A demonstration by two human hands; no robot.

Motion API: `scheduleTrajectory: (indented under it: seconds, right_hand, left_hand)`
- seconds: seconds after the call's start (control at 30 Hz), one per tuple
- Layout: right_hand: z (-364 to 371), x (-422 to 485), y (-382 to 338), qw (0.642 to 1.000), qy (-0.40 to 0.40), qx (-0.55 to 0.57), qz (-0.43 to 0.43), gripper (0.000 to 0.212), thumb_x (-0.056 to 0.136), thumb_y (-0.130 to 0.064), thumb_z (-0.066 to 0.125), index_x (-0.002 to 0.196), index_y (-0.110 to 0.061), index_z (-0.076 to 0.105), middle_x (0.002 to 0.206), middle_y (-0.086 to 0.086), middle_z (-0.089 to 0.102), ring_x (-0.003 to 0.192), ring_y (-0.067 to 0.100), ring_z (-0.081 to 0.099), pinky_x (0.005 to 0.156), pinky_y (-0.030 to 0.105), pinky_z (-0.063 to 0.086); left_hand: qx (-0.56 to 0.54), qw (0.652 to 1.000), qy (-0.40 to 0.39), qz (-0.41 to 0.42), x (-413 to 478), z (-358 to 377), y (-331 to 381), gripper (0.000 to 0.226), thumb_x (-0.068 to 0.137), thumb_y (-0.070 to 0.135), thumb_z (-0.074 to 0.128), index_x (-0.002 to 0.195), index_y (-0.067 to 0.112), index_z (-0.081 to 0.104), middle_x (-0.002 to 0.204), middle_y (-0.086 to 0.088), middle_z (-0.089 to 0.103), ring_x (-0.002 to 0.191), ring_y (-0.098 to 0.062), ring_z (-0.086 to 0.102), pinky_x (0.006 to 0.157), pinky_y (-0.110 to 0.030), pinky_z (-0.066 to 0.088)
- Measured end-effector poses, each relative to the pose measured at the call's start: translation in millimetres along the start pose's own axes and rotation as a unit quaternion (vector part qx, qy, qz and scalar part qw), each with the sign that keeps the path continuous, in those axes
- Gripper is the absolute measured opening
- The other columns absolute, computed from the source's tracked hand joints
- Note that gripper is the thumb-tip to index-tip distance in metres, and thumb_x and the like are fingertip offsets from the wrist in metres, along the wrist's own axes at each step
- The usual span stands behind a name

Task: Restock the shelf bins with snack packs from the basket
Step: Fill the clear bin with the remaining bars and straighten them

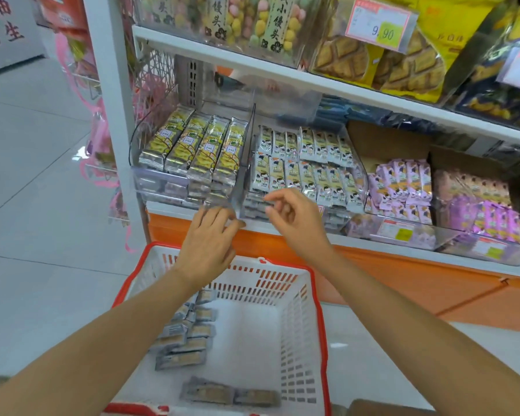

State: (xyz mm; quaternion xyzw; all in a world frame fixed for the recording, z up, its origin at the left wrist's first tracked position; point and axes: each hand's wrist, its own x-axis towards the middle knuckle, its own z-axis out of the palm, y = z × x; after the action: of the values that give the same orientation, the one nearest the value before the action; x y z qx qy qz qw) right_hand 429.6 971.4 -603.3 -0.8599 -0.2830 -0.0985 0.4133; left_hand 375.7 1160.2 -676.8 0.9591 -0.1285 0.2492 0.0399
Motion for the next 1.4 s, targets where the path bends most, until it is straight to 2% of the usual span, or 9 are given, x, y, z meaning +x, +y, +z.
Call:
scheduleTrajectory:
  seconds: [0.1,0.27,0.4,0.53,0.7,0.9,1.1,1.23,1.4]
  right_hand:
    - [31,-36,17,0.998,-0.064,0.003,0.024,0.016,0.089,-0.014,0.065,0.104,-0.019,0.068,0.083,-0.005,0.058,0.064,0.012,0.051,0.061,0.02,0.044]
    - [88,-83,58,0.979,-0.162,-0.011,0.126,0.018,0.091,-0.018,0.064,0.109,-0.021,0.066,0.089,-0.008,0.057,0.065,0.005,0.053,0.065,0.014,0.041]
    - [128,-103,91,0.956,-0.228,-0.034,0.183,0.022,0.093,-0.024,0.062,0.114,-0.021,0.063,0.099,-0.005,0.059,0.075,0.008,0.059,0.071,0.018,0.045]
    - [166,-114,121,0.941,-0.252,-0.026,0.225,0.022,0.092,-0.024,0.064,0.113,-0.021,0.062,0.098,-0.005,0.06,0.076,0.006,0.056,0.07,0.012,0.042]
    - [213,-119,152,0.918,-0.266,0.0,0.295,0.022,0.093,-0.025,0.063,0.115,-0.021,0.061,0.103,-0.002,0.061,0.078,0.004,0.055,0.075,0.019,0.049]
    - [258,-106,166,0.863,-0.309,0.081,0.392,0.042,0.097,-0.02,0.056,0.138,-0.016,0.05,0.137,0.003,0.051,0.104,0.01,0.052,0.09,0.024,0.043]
    - [271,-94,160,0.82,-0.245,0.162,0.491,0.034,0.098,-0.018,0.055,0.131,-0.012,0.06,0.134,0.003,0.057,0.112,0.012,0.051,0.096,0.025,0.04]
    - [263,-92,153,0.837,-0.184,0.134,0.497,0.028,0.091,-0.012,0.066,0.119,-0.008,0.068,0.118,0.004,0.068,0.101,0.01,0.059,0.089,0.019,0.044]
    - [251,-92,146,0.847,-0.098,0.077,0.517,0.019,0.084,-0.009,0.073,0.102,-0.008,0.076,0.104,0.004,0.074,0.099,0.014,0.067,0.1,0.03,0.05]
  left_hand:
    - [0.002,0.998,-0.058,-0.016,-21,17,-11,0.047,0.064,0.017,0.074,0.109,0.012,0.063,0.111,-0.012,0.06,0.104,-0.034,0.052,0.091,-0.044,0.034]
    - [0.012,0.981,-0.18,-0.067,-45,43,-36,0.072,0.052,0.019,0.091,0.119,0.011,0.066,0.12,-0.016,0.063,0.112,-0.04,0.059,0.096,-0.055,0.046]
    - [0.027,0.966,-0.233,-0.108,-56,62,-57,0.085,0.071,0.032,0.083,0.145,0.014,0.045,0.147,-0.016,0.045,0.138,-0.037,0.039,0.115,-0.055,0.027]
    - [0.033,0.97,-0.228,-0.08,-68,87,-76,0.09,0.065,0.026,0.085,0.144,0.009,0.045,0.145,-0.019,0.047,0.136,-0.039,0.04,0.113,-0.058,0.027]
    - [0.039,0.98,-0.193,-0.026,-74,102,-95,0.076,0.078,0.028,0.055,0.149,0.009,0.036,0.15,-0.019,0.041,0.143,-0.038,0.031,0.116,-0.059,0.023]
    - [0.059,0.983,-0.172,-0.005,-86,123,-103,0.065,0.091,0.032,0.025,0.153,0.014,0.026,0.158,-0.014,0.028,0.149,-0.035,0.017,0.118,-0.059,0.016]
    - [0.05,0.987,-0.154,0.0,-88,128,-104,0.062,0.094,0.029,0.028,0.154,0.013,0.03,0.161,-0.012,0.02,0.149,-0.034,0.014,0.119,-0.058,0.009]
    - [0.047,0.985,-0.164,-0.006,-86,123,-103,0.064,0.093,0.03,0.038,0.155,0.014,0.026,0.161,-0.013,0.02,0.15,-0.035,0.012,0.119,-0.058,0.008]
    - [0.049,0.981,-0.187,-0.021,-84,116,-97,0.076,0.087,0.027,0.055,0.155,0.014,0.024,0.162,-0.013,0.018,0.15,-0.034,0.009,0.119,-0.057,0.006]
